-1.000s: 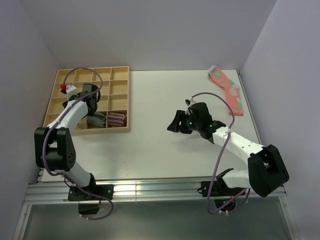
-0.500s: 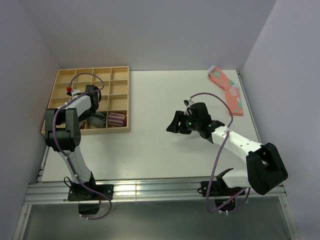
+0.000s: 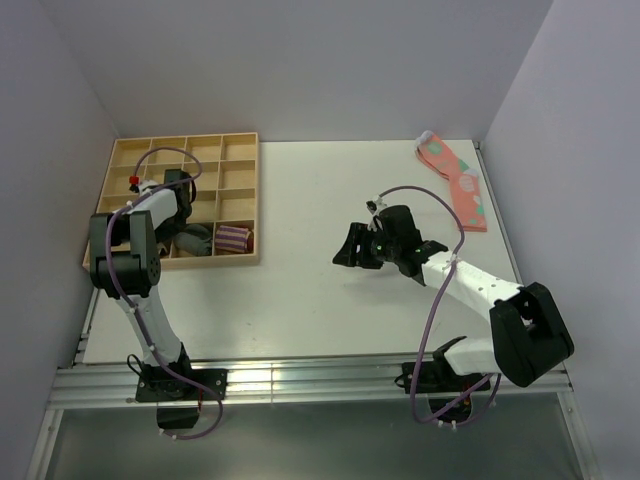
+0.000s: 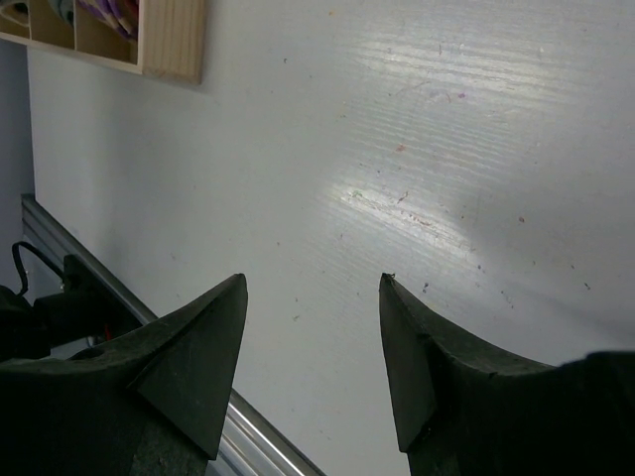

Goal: Roll the socks
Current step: Place the sock in the storage box.

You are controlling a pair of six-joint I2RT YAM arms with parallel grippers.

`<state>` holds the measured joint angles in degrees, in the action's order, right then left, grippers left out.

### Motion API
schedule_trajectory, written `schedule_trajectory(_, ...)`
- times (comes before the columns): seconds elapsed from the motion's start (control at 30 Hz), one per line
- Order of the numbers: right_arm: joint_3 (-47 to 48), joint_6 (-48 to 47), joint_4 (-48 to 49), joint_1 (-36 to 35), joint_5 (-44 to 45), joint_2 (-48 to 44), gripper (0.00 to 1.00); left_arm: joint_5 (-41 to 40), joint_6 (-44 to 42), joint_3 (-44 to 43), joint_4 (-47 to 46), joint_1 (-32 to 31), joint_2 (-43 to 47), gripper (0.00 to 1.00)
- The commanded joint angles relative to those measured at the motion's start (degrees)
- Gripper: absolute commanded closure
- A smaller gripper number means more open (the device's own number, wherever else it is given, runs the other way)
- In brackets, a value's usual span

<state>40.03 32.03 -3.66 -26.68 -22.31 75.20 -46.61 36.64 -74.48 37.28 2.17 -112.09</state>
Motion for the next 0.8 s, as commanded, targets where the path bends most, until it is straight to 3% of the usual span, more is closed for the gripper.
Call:
schedule_trajectory(0.0,-0.5,-1.1,1.6,0.3,0.2,-0.3,0.37,7.0,0.1,1.4,-5.7,-0.1,-2.4,0.99)
schedule_trajectory(0.2,-0.6,-1.3,1.4,0.3,1.2,-1.3,0.37,8.2,-0.7,2.4,-6.5,0.4,-2.9,0.93)
schedule_trajectory(0.57,-0.6,-1.7,1.1,0.3,1.7,-2.2,0.37,15.1,-3.1,3.4,-8.6,0.7,-0.2,0.65)
schedule_trajectory(0.77,-0.7,-1.9,0.9,0.2,1.7,-2.6,0.37,17.1,-3.4,4.1,-8.9,0.7,0.1,0.57)
